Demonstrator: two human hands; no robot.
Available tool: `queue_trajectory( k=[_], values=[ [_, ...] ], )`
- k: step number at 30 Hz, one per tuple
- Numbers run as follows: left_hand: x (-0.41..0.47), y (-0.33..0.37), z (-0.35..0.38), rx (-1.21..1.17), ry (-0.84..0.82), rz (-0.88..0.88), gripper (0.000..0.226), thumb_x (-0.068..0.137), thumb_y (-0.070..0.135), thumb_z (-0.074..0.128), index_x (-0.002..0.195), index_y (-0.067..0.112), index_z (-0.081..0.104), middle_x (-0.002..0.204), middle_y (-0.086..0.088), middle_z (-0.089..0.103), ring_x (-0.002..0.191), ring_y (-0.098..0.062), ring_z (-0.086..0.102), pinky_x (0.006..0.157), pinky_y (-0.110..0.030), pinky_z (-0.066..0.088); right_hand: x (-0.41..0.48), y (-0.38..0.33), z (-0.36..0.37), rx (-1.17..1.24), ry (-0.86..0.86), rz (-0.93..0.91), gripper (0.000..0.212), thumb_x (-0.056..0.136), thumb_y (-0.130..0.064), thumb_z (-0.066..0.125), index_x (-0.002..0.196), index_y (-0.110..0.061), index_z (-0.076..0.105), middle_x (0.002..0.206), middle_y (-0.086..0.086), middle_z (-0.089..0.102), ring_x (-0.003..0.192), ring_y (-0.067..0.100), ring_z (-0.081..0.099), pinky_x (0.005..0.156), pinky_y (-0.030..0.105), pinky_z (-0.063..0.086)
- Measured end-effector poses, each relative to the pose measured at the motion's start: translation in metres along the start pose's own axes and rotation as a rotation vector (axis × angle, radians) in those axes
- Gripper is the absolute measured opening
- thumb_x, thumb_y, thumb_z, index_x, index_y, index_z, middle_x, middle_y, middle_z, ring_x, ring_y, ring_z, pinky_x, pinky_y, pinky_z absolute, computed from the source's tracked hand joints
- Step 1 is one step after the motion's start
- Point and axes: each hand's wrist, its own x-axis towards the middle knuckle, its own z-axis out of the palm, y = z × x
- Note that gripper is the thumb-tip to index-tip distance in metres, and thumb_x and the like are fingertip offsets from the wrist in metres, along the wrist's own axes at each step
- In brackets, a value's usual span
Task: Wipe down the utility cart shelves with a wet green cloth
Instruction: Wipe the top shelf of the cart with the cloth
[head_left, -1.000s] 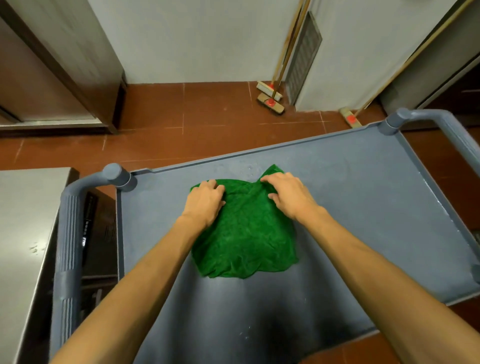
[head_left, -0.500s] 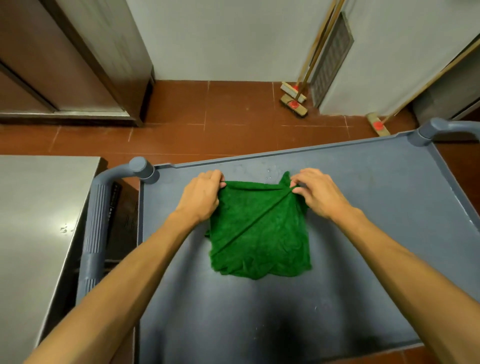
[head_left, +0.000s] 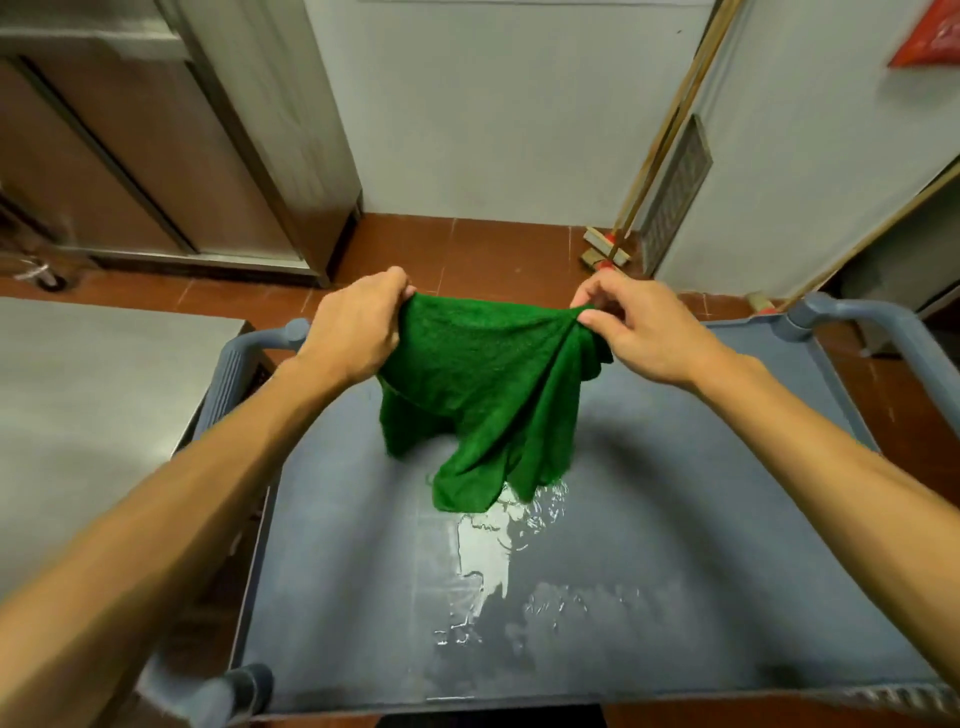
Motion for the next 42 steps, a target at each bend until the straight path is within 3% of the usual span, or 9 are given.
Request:
queue_trajectory(
  k=[9,15,19,21,28,33,35,38,42],
  values=[
    [0.068,0.001,-0.078,0.184,0.166,0.043,0.01,0.097,0.01,0.049,0.105,0.006,0.054,0.106,-0.023,0.061,0.099,-0.043,0.055,0.07,-0.047,0.04,0.047,-0.043,-0.069,-0.121,0.205,-0.183,0.016,0.095,-0.014,0.06,0.108,-0.007,0.065,0.093,-0.003,0.062,0.079,0.012,0.054,0.071,0.019,0.038],
    [0.083,0.002,-0.079,0.187,0.231,0.165,0.012,0.097,0.01,0.049,0.106,0.006,0.055,0.104,-0.021,0.061,0.095,-0.04,0.055,0.069,-0.049,0.046,0.046,-0.026,-0.06,-0.149,0.204,-0.188,0.011,0.093,-0.015,0.061,0.103,-0.014,0.065,0.091,-0.001,0.066,0.075,0.014,0.056,0.071,0.028,0.044],
    [0.057,0.003,-0.025,0.14,0.056,0.175,0.018,0.089,0.006,0.057,0.107,0.007,0.058,0.103,-0.019,0.06,0.098,-0.039,0.055,0.065,-0.043,0.041,0.02,0.02,-0.012,-0.184,0.02,-0.111,0.01,0.092,-0.018,0.062,0.1,-0.024,0.062,0.092,-0.007,0.064,0.079,0.012,0.058,0.074,0.034,0.051],
    [0.035,0.004,0.012,0.129,-0.105,0.159,0.02,0.087,0.007,0.06,0.107,0.009,0.057,0.102,-0.016,0.059,0.098,-0.038,0.055,0.068,-0.045,0.047,0.003,0.043,0.019,-0.186,-0.082,-0.038,0.011,0.092,-0.017,0.062,0.101,-0.024,0.061,0.095,-0.006,0.064,0.082,0.013,0.057,0.077,0.037,0.051],
    [-0.023,0.004,0.118,0.115,-0.466,0.04,0.023,0.093,0.008,0.051,0.116,0.01,0.055,0.11,-0.015,0.059,0.104,-0.037,0.057,0.073,-0.044,0.045,-0.035,0.094,0.104,-0.153,-0.343,0.182,0.018,0.091,-0.02,0.061,0.109,-0.022,0.062,0.11,-0.001,0.067,0.102,0.023,0.062,0.086,0.033,0.048],
    [-0.026,-0.006,0.166,0.162,-0.422,0.044,0.023,0.097,0.018,0.052,0.116,0.006,0.058,0.109,-0.018,0.053,0.1,-0.039,0.053,0.072,-0.044,0.045,-0.024,0.104,0.125,-0.113,-0.325,0.213,0.063,0.082,-0.041,0.056,0.142,-0.027,0.045,0.143,0.0,0.046,0.13,0.022,0.045,0.109,0.041,0.037],
    [-0.021,-0.006,0.181,0.151,-0.413,0.033,0.041,0.102,0.031,0.046,0.137,0.011,0.05,0.129,-0.019,0.051,0.112,-0.04,0.05,0.089,-0.046,0.044,-0.011,0.106,0.136,-0.197,-0.315,0.168,0.068,0.09,-0.046,0.056,0.151,-0.029,0.032,0.159,0.002,0.026,0.143,0.025,0.028,0.116,0.046,0.029],
    [-0.013,-0.003,0.197,0.181,-0.503,0.02,0.06,0.103,0.049,0.036,0.156,0.023,0.027,0.159,-0.016,0.026,0.135,-0.039,0.035,0.109,-0.047,0.033,0.012,0.104,0.156,-0.35,-0.433,0.123,0.085,0.091,-0.06,0.053,0.157,-0.032,0.007,0.165,0.0,-0.011,0.151,0.026,0.003,0.12,0.05,0.018],
    [-0.003,-0.001,0.207,0.179,-0.473,-0.009,0.058,0.1,0.054,0.04,0.149,0.024,0.036,0.15,-0.018,0.034,0.126,-0.039,0.038,0.102,-0.049,0.041,0.029,0.104,0.181,-0.484,-0.489,0.138,0.083,0.094,-0.059,0.05,0.158,-0.031,0.006,0.165,0.005,-0.008,0.149,0.033,0.007,0.116,0.051,0.025]
  ],
)
